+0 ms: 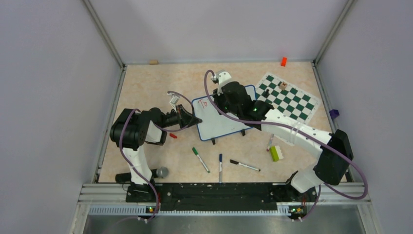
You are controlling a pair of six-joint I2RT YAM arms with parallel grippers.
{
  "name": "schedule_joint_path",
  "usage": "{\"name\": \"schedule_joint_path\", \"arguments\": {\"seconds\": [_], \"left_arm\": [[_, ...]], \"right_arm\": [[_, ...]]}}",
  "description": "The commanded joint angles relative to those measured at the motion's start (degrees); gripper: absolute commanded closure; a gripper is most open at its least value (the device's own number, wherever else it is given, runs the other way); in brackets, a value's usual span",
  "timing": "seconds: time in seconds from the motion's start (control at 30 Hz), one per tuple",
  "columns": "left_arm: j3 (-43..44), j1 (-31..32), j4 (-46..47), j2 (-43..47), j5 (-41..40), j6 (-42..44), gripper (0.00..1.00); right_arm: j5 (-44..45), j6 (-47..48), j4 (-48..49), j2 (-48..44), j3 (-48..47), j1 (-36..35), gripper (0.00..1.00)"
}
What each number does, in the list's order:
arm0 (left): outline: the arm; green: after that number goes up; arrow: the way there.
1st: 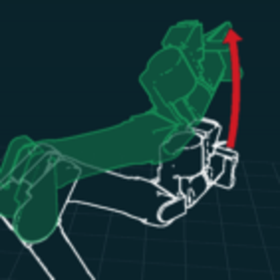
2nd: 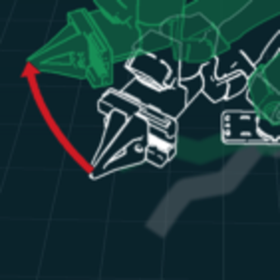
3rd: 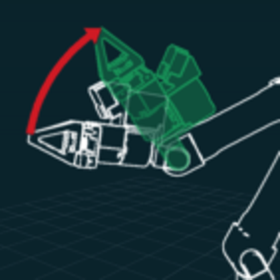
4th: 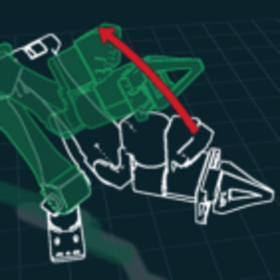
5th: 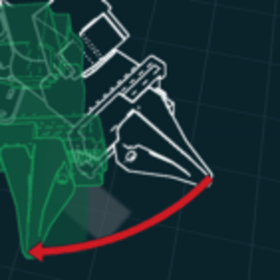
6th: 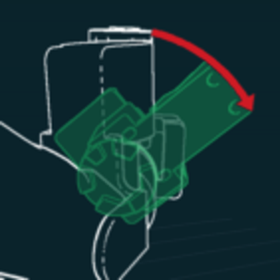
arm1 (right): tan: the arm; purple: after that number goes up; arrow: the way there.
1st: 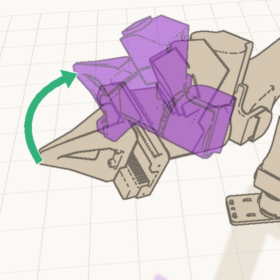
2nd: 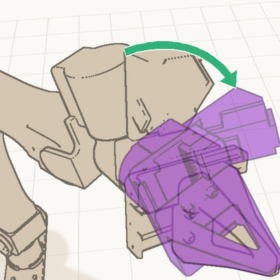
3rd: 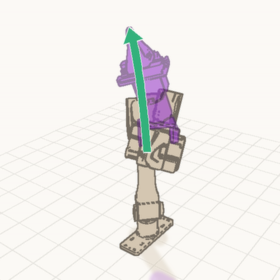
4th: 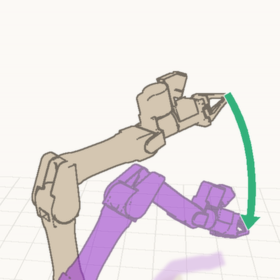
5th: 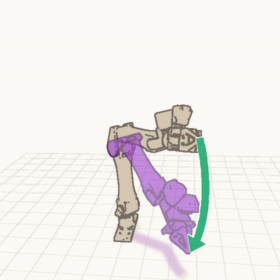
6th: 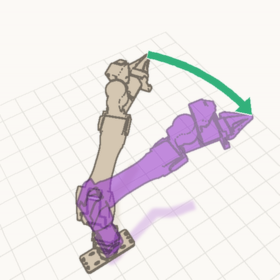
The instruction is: Write a sentence on the whiteboard
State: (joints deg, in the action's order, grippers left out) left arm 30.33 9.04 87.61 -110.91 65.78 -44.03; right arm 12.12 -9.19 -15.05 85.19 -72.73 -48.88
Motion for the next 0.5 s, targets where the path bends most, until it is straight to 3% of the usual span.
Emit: {"name": "schedule_joint_path", "arguments": {"seconds": [0.0, 0.47], "left_arm": [[-0.08, 0.54, 5.2, 0.38, 4.01, 3.13, 1.0], [-0.01, 0.54, 5.18, 0.36, 4.05, 3.1, 1.0]], "right_arm": [[-0.04, -0.49, -0.04, 0.0, -0.97, 0.43, 1.0], [1.78, -0.56, -2.1, 0.32, -0.98, 0.45, 1.0]]}}
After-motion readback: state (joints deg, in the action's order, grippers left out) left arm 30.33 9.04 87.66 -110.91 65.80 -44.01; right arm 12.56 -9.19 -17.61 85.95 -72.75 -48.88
